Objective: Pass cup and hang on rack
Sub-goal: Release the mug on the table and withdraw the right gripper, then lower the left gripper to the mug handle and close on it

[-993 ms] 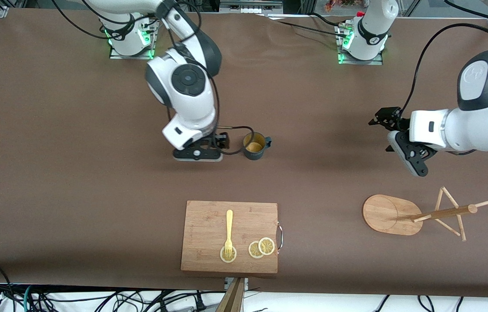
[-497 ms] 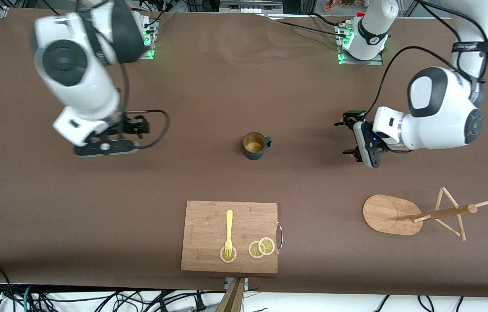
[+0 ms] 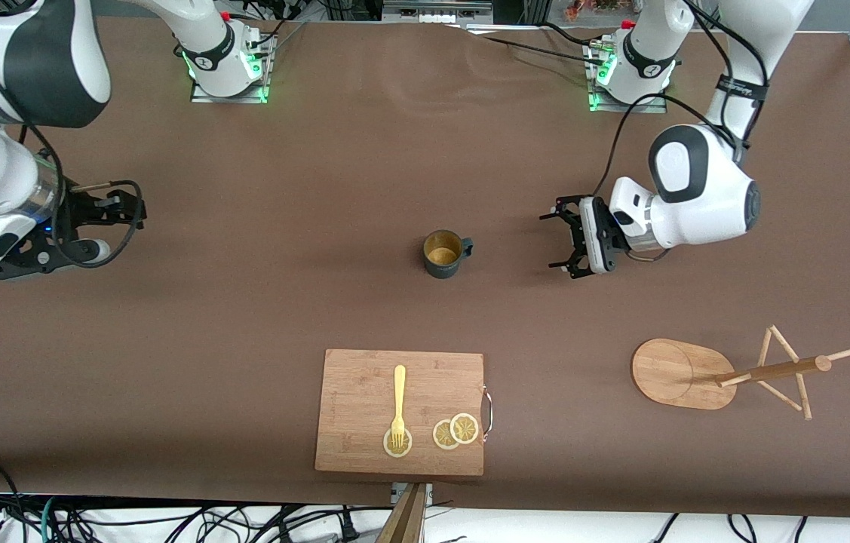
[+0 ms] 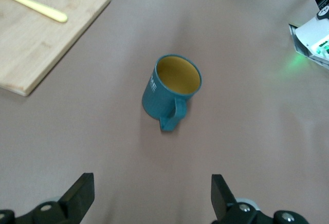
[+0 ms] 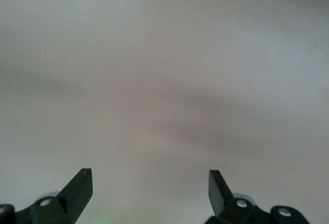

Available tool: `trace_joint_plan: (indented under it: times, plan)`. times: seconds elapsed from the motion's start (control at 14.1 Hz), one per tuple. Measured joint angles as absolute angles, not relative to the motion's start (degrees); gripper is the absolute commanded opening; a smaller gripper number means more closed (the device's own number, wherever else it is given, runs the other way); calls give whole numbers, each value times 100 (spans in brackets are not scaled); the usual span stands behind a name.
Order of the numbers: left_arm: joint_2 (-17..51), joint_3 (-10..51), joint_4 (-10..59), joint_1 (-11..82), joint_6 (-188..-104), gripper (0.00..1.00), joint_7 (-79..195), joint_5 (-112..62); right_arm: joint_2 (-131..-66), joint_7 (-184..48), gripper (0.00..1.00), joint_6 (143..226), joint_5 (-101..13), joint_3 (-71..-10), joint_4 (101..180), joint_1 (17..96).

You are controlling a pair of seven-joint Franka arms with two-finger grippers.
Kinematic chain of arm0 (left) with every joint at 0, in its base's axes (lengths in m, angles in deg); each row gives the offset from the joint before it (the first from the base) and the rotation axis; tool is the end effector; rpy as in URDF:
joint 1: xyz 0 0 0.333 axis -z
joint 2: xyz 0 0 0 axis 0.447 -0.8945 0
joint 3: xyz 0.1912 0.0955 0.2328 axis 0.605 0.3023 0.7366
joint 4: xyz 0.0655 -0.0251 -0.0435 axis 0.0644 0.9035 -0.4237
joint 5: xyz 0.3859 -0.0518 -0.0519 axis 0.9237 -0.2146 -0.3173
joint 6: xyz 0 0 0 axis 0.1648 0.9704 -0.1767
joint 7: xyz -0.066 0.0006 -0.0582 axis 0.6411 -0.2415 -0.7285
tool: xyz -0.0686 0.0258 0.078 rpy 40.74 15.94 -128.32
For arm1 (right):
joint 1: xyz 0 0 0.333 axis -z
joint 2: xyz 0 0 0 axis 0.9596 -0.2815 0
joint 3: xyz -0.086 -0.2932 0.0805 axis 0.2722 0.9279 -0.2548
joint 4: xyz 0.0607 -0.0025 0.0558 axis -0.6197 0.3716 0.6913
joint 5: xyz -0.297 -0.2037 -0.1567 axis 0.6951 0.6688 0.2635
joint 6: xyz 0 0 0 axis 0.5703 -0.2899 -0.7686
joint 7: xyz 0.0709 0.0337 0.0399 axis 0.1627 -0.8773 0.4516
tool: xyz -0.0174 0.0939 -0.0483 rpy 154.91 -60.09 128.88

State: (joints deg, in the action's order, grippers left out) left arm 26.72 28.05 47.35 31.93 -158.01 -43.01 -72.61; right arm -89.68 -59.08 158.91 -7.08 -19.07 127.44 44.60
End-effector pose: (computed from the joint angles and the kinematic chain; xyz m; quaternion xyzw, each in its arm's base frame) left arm 0.5350 -0.1778 0.2764 0.7636 -0.5254 0.1747 0.3321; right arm 0.6119 0.0564 0.5278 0.9849 0.1457 -0.0806 0.0479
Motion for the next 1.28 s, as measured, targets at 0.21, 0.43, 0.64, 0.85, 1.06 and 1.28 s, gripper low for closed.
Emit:
trace_joint_plan:
  times: [0.21,0.43,0.64,0.85,1.06,1.28]
  plan:
    - [2485,2724,5075,3317,-16167,100,-5509,-8617,-8877,-5631,100,15955,-708,-2009,13002,4966]
    - [2131,2601,5282,3436,-16377,100,-6891,-10137,-8738,-5625,100,15988,-704,-2860,13149,5997]
    - [1810,2582,5302,3531,-16408,100,-8087,-11134,-8415,-5673,100,16029,-701,-4518,13315,7726]
    - [1581,2530,5331,3622,-16408,100,-9136,-12176,-7637,-6257,100,16135,-705,-5160,13936,8366]
    - [1317,2419,5384,3765,-16413,100,-10355,-13367,-7302,-6654,100,16406,-699,-5219,14363,8280]
    - [1164,2410,5373,3925,-16414,100,-10561,-13786,-7302,-6690,100,16969,-586,-5011,14409,8039]
